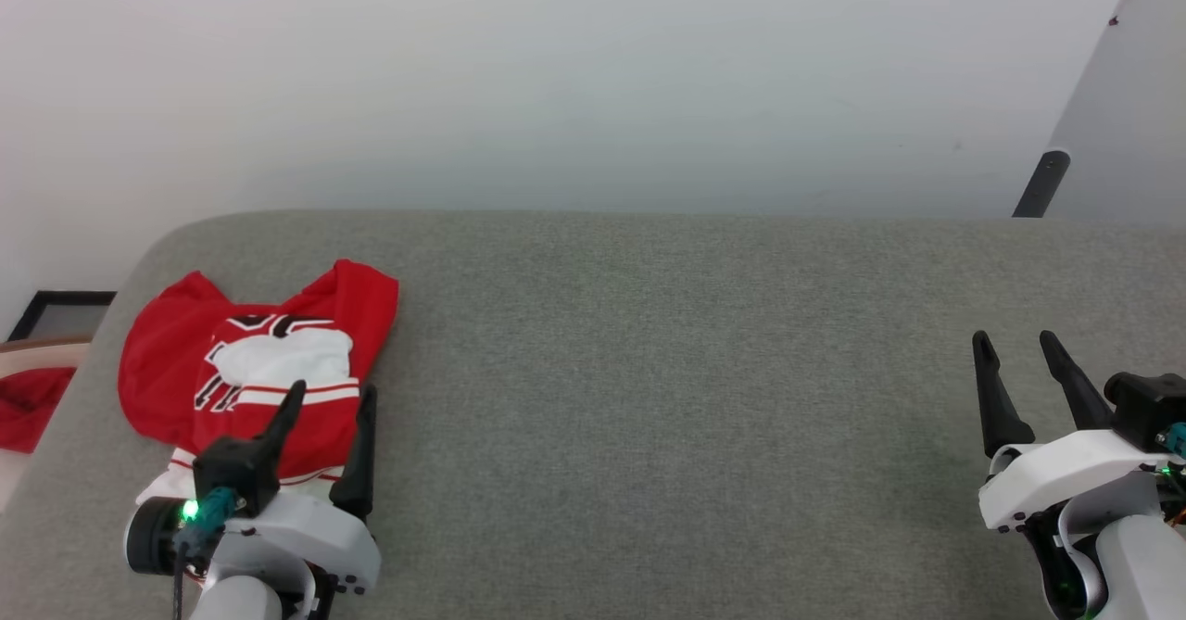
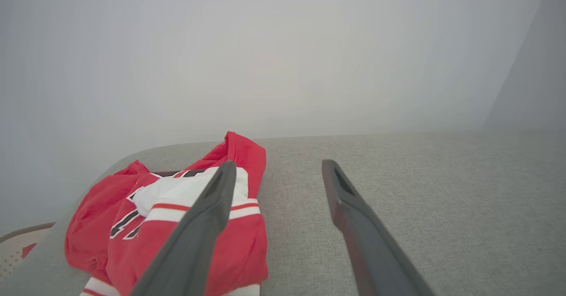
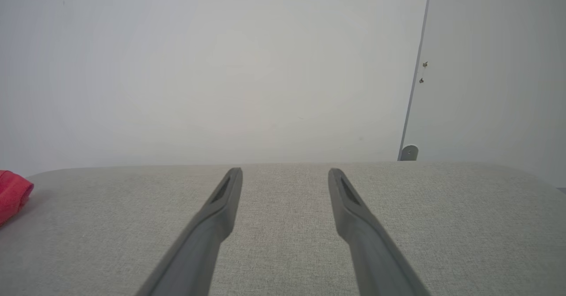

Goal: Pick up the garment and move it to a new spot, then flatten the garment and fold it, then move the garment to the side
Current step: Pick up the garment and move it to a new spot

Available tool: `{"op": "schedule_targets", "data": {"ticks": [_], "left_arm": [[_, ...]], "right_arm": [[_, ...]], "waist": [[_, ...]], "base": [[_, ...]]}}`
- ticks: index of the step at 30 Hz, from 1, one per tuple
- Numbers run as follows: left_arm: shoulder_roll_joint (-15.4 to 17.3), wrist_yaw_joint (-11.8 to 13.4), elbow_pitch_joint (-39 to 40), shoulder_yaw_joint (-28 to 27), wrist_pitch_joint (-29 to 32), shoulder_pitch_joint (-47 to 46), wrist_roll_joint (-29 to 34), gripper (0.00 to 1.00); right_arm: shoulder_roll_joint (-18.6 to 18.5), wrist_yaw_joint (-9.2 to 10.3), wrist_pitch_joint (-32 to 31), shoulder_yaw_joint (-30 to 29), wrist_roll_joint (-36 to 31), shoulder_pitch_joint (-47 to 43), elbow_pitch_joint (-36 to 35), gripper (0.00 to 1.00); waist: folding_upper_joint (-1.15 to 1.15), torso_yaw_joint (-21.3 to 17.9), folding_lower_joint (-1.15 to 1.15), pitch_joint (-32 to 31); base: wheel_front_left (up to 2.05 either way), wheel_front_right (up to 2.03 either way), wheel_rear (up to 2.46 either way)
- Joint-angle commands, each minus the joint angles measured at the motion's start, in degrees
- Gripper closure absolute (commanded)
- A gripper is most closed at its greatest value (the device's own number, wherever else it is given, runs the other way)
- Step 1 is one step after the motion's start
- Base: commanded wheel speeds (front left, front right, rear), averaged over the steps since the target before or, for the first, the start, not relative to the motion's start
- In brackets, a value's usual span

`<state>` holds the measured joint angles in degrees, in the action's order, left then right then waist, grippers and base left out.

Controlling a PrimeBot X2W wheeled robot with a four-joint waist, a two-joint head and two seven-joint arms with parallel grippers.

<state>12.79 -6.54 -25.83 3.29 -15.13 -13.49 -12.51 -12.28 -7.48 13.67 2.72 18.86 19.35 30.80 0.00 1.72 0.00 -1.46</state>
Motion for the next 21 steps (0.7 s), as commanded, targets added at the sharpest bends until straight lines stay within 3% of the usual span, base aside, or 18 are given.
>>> {"op": "schedule_targets", "data": {"ticks": [1, 9, 21], "left_arm": [[-0.1, -0.2, -0.2, -0.2, 0.0, -0.1, -0.6, 0.00], [-0.9, 0.7, 0.3, -1.3, 0.0, 1.1, -1.5, 0.00], [-1.5, 2.2, 1.0, -2.0, 0.0, 3.7, -1.5, 0.00]], "right_arm": [[0.3, -0.02, 0.1, 0.0, 0.3, -0.4, -0.3, 0.00], [0.4, -0.02, -0.3, 1.4, 1.6, -1.5, -0.6, 0.00], [1.0, -0.02, -0.5, 6.5, 3.6, -2.5, -0.8, 0.00]], "waist": [[0.00, 0.4, 0.00, 0.0], [0.00, 4.6, 0.00, -0.5], [0.00, 21.1, 0.00, -1.6]], "base": [[0.00, 0.00, 0.00], [0.00, 0.00, 0.00], [0.00, 0.00, 0.00]]}}
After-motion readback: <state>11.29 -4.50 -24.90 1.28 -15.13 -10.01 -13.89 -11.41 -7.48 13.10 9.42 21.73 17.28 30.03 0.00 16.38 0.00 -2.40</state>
